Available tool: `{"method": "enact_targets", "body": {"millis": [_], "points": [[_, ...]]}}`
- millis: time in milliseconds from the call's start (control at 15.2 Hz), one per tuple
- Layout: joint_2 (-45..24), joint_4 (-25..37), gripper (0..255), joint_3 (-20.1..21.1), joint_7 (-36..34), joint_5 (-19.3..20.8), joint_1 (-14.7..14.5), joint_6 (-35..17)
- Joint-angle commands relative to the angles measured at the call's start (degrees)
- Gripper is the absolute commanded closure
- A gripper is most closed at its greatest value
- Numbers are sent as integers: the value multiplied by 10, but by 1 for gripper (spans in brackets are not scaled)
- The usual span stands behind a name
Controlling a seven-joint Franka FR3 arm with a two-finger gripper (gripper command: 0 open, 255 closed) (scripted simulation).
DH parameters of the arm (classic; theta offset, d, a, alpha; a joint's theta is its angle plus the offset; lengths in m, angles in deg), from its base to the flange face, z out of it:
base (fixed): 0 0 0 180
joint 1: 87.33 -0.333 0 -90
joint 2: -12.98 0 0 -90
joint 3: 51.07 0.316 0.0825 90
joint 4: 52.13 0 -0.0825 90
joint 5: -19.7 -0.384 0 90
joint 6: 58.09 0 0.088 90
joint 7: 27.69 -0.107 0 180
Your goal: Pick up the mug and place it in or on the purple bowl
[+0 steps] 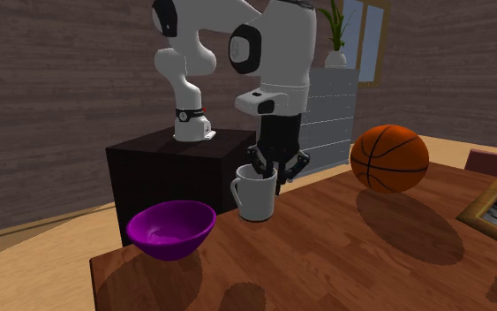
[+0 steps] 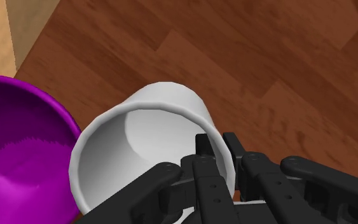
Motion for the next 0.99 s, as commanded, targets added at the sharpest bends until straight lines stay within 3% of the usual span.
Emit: {"method": "enact_targets", "body": {"millis": [0,594,924], "points": [[8,1,255,2,1,-2,1,10],[44,7,255,11,6,-13,5,50],[108,-93,255,13,46,-21,71,14]]}}
